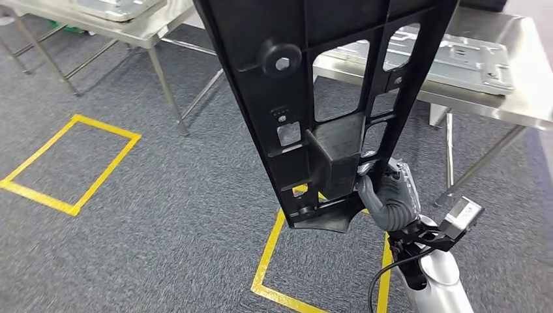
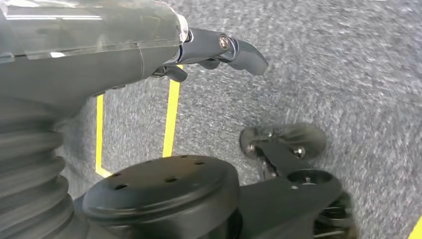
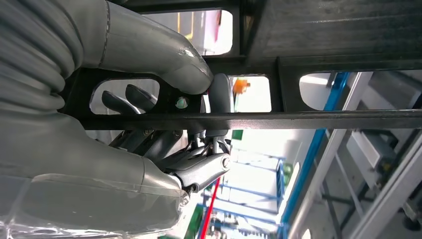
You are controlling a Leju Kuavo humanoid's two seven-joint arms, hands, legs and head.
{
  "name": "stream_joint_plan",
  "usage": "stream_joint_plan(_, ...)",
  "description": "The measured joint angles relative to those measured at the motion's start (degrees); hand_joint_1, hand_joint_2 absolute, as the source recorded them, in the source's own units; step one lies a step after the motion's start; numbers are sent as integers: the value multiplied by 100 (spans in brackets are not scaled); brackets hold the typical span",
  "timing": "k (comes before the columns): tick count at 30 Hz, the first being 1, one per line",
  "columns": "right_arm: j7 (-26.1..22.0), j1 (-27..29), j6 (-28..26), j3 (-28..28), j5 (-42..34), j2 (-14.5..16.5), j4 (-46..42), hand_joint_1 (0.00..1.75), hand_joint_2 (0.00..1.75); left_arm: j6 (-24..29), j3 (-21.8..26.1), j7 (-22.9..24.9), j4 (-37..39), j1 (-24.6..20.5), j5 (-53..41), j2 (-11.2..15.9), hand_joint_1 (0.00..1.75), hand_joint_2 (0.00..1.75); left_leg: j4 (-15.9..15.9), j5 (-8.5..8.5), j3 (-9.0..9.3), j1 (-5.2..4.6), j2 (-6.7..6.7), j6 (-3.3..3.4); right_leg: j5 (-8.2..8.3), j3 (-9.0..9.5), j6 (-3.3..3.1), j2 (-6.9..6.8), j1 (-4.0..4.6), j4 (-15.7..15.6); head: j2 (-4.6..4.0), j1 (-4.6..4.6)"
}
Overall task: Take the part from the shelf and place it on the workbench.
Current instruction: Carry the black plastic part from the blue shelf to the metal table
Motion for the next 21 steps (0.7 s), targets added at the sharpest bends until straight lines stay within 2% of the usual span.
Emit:
stream_joint_plan(1, 0, -3, 0, 0, 1, -1, -1, 175, 175, -1, 1, 1, 0, 2, 0, 0, 0, 175, -171, 38, 71, 0, -72, 18, -1, -20, 36, 58, -4, 14, 0, 1)
stream_joint_plan(2, 1, -2, 0, 0, 1, -1, -2, 175, 175, -2, 1, 1, 0, 3, 0, 0, 0, 175, -212, 17, 88, -11, -90, 45, 7, -42, 75, 111, -11, 14, 0, 1)
stream_joint_plan(4, 1, 9, -1, -1, 1, 11, -4, 175, 175, -3, 1, 2, 0, -3, 0, -1, 0, 175, -250, 47, 102, -22, 18, 127, 21, -66, 148, 174, -38, 7, 0, 1)
stream_joint_plan(5, 1, 13, -1, -2, 1, 20, -7, 175, 175, -3, 1, 1, 0, -7, 0, -2, 0, 175, -281, 68, 113, -19, 75, 169, -22, -99, 176, 104, -35, 68, 0, 1)
stream_joint_plan(6, 1, 10, -1, -3, 2, 29, -9, 175, 175, -2, 1, 1, 0, -10, 0, -4, 0, 175, -313, 88, 123, -14, 136, 205, -128, -185, 198, -26, -26, 240, 0, 1)
stream_joint_plan(8, 1, 4, -1, -4, 3, 37, -11, 175, 175, -2, 1, -1, 0, -4, 0, -5, 0, 175, -341, 96, 130, -33, 255, 248, -477, -522, 229, -339, -15, 925, 0, 2)
stream_joint_plan(9, 1, 6, -2, -4, 4, 38, -10, 175, 175, -3, 2, -1, 0, 4, 0, -5, 0, 175, -340, 91, 128, -50, 321, 259, -634, -719, 240, -418, -21, 1316, 0, 2)
stream_joint_plan(10, 1, 14, -2, -4, 4, 39, -8, 175, 175, -3, 2, 0, 0, 13, 0, -5, 0, 175, -339, 83, 128, -66, 389, 267, -707, -857, 244, -455, -28, 1586, 0, 2)
stream_joint_plan(11, 1, 22, -2, -4, 4, 40, -7, 175, 175, -3, 3, 0, 0, 19, 0, -5, 0, 175, -338, 74, 131, -78, 458, 269, -670, -892, 240, -475, -31, 1648, 0, 2)
stream_joint_plan(12, 1, 26, -2, -4, 4, 40, -7, 175, 175, -3, 4, 0, 0, 19, 0, -5, 0, 175, -338, 64, 139, -87, 524, 269, -535, -802, 228, -499, -30, 1472, 0, 2)
stream_joint_plan(13, 1, 28, -2, -4, 4, 40, -7, 175, 175, -3, 4, 0, 0, 15, 0, -5, 0, 175, -338, 51, 154, -95, 585, 263, -334, -597, 207, -565, -20, 1091, 0, 2)
stream_joint_plan(15, 1, 20, -2, -4, 4, 40, -8, 175, 175, -3, 4, -1, 0, 7, 0, -5, 0, 175, -336, 17, 191, -116, 686, 231, -56, -164, 128, -839, 36, 278, 0, 2)
stream_joint_plan(16, 1, 14, -2, -4, 4, 40, -10, 175, 175, -3, 4, -1, 0, 4, 0, -5, 0, 175, -335, -1, 206, -125, 732, 206, -5, -44, 89, -932, 69, 49, 0, 1)
stream_joint_plan(17, 0, 10, -2, -4, 4, 40, -11, 175, 175, -3, 4, -1, 0, 3, 0, -5, 0, 175, -336, -16, 220, -132, 781, 180, -12, -12, 57, -965, 97, -32, 0, 1)
stream_joint_plan(19, 0, 11, -2, -4, 4, 40, -17, 175, 175, -3, 4, -1, 0, -5, -1, -5, 0, 175, -333, -54, 248, -126, 867, 122, 6, -8, 7, -821, 92, -56, 0, 1)
stream_joint_plan(20, -2, 12, -2, -4, 3, 40, -24, 175, 175, -2, 4, -1, 0, -9, -2, -5, 0, 175, -286, -98, 247, -117, 807, 89, 18, 7, -18, -757, 72, -81, 0, 2)
stream_joint_plan(21, -4, 9, -2, -3, 2, 40, -30, 175, 175, -2, 3, -1, 0, -13, -4, -5, 0, 175, -151, -190, 201, -106, 688, 59, 33, 24, -46, -693, 50, -105, 0, 1)
